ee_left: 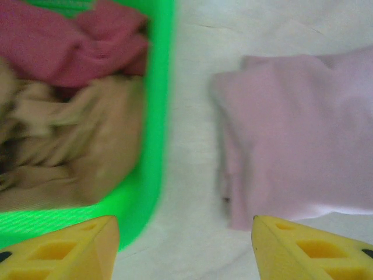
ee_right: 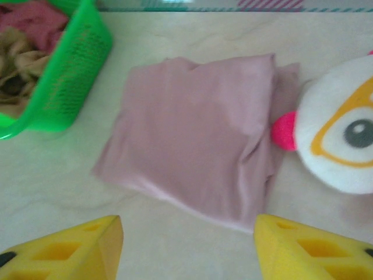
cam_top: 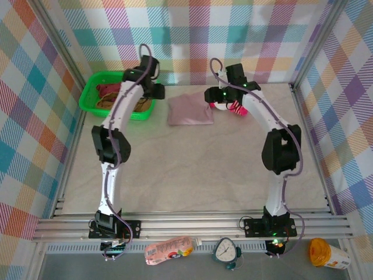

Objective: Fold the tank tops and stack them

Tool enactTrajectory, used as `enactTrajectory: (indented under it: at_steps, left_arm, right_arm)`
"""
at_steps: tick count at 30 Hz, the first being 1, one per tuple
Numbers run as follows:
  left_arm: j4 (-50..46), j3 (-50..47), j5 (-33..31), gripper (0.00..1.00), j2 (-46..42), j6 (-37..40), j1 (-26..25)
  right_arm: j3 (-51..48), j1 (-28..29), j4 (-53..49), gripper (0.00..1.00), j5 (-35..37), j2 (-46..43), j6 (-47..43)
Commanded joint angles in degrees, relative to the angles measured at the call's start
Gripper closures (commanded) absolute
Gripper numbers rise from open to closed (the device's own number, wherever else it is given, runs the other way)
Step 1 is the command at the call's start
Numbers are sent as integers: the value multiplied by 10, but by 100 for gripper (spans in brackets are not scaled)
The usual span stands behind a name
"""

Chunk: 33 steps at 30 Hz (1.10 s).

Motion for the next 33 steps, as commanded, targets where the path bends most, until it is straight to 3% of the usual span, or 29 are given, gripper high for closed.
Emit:
enactTrajectory:
  at_steps: [1, 6, 10, 13, 22, 24, 28, 29, 31, 33]
  left_arm:
    - [7, -28, -5, 38, -8, 12, 54]
    - [21, 11, 41, 37, 50, -1, 103]
    - [-5, 103, 48, 37, 128, 0, 115]
    - [14, 98, 53, 36, 150, 1, 120]
    - [72, 115, 73, 39, 206, 8, 116]
    - [72, 122, 71, 47, 216, 8, 116]
    - [85, 125, 66, 87, 217, 15, 115]
    - [87, 126, 69, 92, 214, 17, 115]
    - [92, 134, 64, 100, 203, 20, 115]
    - [88, 147, 63, 100, 188, 23, 115]
  right_arm:
    - [-68, 2, 32, 35, -71, -47, 9]
    - [-162, 2, 36, 28, -86, -128, 18]
    - [-226, 2, 17, 24, -79, -183, 15]
    - [-260, 2, 4, 22, -68, -211, 14]
    - [-272, 1, -32, 17, -34, -234, 10]
    - [-262, 1, -43, 17, -34, -227, 9]
    - [-257, -1, -45, 17, -33, -224, 12]
    - [-257, -1, -46, 17, -31, -224, 13]
    - [-257, -1, -46, 17, -30, -224, 13]
    - [-258, -1, -43, 17, -31, -225, 15]
